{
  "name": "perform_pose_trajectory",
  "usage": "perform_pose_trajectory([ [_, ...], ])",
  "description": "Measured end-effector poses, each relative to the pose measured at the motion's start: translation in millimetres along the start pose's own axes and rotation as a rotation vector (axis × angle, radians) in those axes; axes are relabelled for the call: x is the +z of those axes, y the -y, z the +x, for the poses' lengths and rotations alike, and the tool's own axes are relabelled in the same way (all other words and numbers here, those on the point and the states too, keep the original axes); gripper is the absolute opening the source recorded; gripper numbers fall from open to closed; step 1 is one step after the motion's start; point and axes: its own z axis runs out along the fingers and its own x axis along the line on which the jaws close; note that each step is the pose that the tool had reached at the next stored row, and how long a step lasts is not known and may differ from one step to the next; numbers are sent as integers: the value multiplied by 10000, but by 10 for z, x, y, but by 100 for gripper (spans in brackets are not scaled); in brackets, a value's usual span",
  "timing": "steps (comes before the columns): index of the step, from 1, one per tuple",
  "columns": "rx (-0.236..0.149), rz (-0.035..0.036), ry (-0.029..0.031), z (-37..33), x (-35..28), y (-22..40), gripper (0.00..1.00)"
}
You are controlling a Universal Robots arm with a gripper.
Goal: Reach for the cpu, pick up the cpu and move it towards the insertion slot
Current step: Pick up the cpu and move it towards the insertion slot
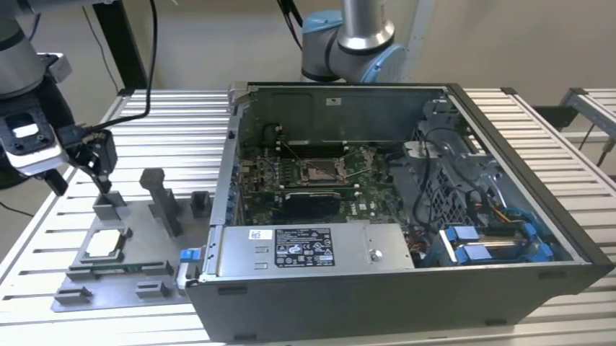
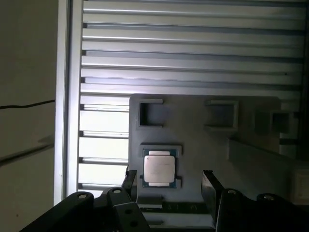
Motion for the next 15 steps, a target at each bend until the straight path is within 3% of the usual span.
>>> perform_pose_trajectory([
  [15,0,1,-2,3,87,3,100],
])
